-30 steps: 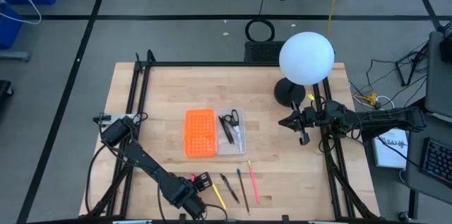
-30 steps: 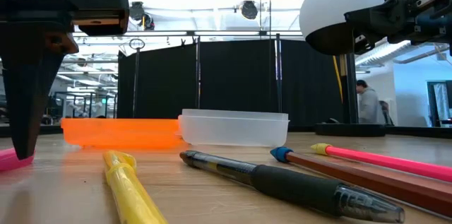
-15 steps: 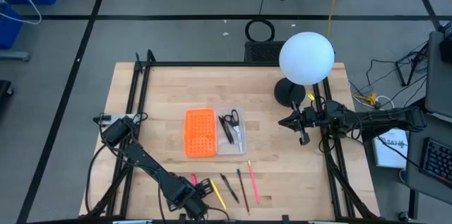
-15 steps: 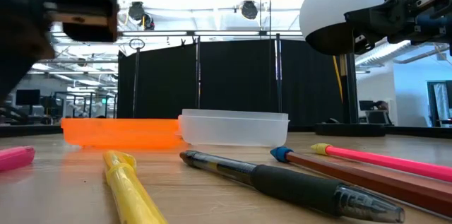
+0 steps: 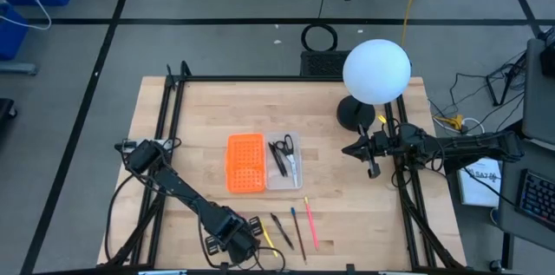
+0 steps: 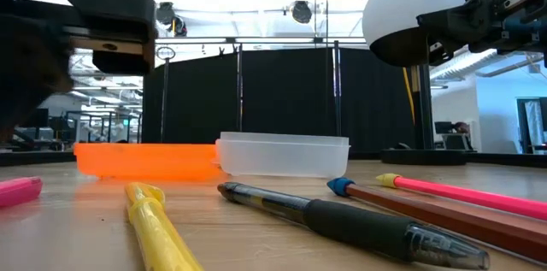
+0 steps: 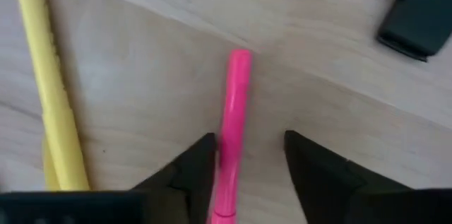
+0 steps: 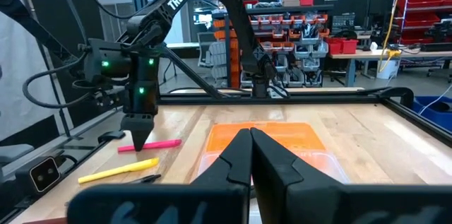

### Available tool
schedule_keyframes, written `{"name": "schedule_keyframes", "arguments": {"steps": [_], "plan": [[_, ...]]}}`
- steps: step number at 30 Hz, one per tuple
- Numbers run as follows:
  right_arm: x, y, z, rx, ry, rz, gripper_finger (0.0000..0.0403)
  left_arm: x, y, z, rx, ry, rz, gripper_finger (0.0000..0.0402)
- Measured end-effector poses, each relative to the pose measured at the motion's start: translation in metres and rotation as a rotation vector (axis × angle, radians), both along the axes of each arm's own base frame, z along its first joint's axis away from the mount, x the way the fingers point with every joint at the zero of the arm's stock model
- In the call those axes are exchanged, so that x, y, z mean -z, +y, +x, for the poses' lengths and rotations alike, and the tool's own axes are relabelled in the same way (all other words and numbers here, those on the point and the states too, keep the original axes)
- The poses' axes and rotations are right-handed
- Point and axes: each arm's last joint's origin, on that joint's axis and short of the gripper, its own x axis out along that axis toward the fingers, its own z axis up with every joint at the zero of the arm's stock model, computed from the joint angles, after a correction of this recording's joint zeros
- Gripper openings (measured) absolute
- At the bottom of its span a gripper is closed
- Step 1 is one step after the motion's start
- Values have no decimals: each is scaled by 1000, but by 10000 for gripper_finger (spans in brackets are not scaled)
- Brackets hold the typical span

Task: Pick & place school supplies into a supply box
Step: Put the pink pen into the transparent supply box

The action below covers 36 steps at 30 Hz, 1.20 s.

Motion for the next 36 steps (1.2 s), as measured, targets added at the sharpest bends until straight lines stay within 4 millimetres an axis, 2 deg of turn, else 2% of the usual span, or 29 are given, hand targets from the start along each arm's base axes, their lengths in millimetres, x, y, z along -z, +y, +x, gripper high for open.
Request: {"name": "schedule_keyframes", "arguments": {"steps": [7,9,15,19,25,31,36], "plan": [[0,0,0,0,1,2,0,4,-7,-9,109,-12,20,43],[0,0,0,0,1,3,0,2,-10,-11,118,-23,29,23],[0,0,0,-1,1,3,0,-6,-18,-9,135,-40,47,36],[0,0,0,0,1,3,0,-15,-19,-10,137,-29,125,25],[0,0,0,-1,0,3,0,-25,-9,-6,151,-27,308,23],[0,0,0,-2,3,21,0,-35,8,2,180,15,379,22],[0,0,0,-2,3,22,0,-50,18,13,255,-47,402,22]]}}
